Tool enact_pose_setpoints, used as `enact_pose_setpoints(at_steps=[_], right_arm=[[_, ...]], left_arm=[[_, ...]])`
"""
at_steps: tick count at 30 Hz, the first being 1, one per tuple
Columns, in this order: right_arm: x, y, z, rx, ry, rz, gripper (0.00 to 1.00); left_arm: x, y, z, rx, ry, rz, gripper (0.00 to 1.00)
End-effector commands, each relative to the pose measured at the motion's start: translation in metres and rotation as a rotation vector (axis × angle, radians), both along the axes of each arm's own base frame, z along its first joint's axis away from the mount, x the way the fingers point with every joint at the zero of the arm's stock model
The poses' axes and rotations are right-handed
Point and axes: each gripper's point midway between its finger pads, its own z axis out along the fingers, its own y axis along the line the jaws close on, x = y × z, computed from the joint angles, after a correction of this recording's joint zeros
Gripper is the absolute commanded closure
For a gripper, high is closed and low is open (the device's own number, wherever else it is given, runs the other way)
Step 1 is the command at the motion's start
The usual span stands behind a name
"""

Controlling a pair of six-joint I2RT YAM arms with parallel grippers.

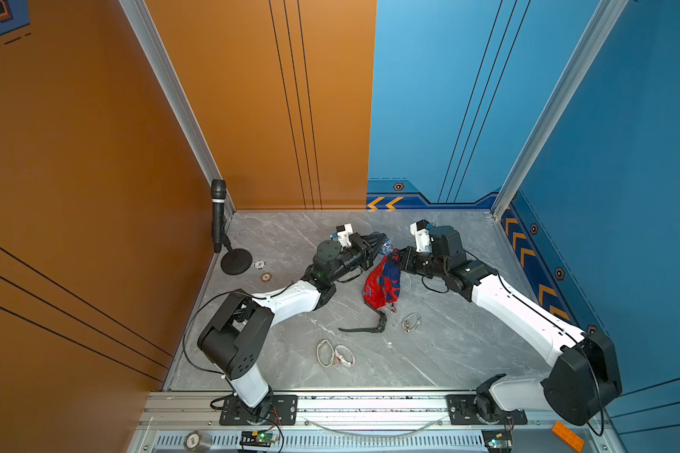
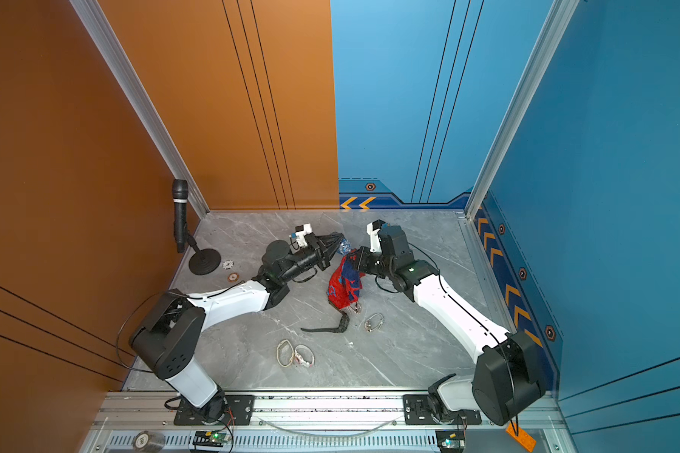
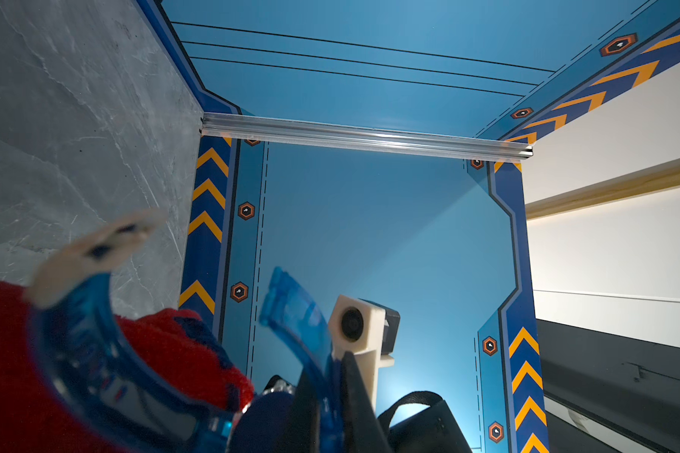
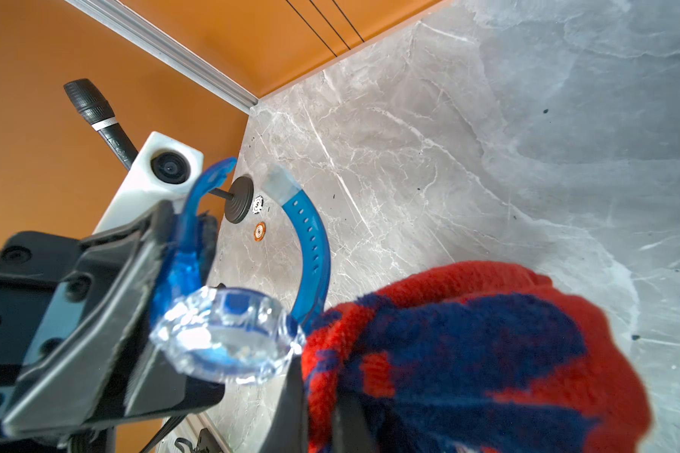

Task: Wipe the watch dial
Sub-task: Wipe the dirt from the watch dial, then place the watch at the center of the board.

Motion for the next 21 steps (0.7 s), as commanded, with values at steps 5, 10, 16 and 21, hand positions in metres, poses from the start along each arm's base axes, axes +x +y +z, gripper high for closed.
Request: enact_pose_setpoints(at_steps=[5, 10, 16, 21], right_arm=[[0.002, -0.049, 0.028, -0.069, -0.061, -0.156, 1.00], [0.002, -0.070, 0.024, -0.071, -0.055, -0.195, 1.00], [-0.002, -0.060, 0.048, 0.021, -0.153, -0.121, 1.00], [-0.006, -0.063, 0.054, 0.002, -0.176, -0.129, 1.00]], left_arm=[[-0.024, -0.013, 0.040, -0.045, -0.120, -0.217, 1.00], [-0.046, -0.014, 0.069, -0.067, -0.177, -0.333, 1.00], [-0.043, 0.000, 0.070, -0.049, -0.173, -0.335, 1.00], [-0.025, 0.006, 0.049, -0.025, -0.139, -0.321, 1.00]])
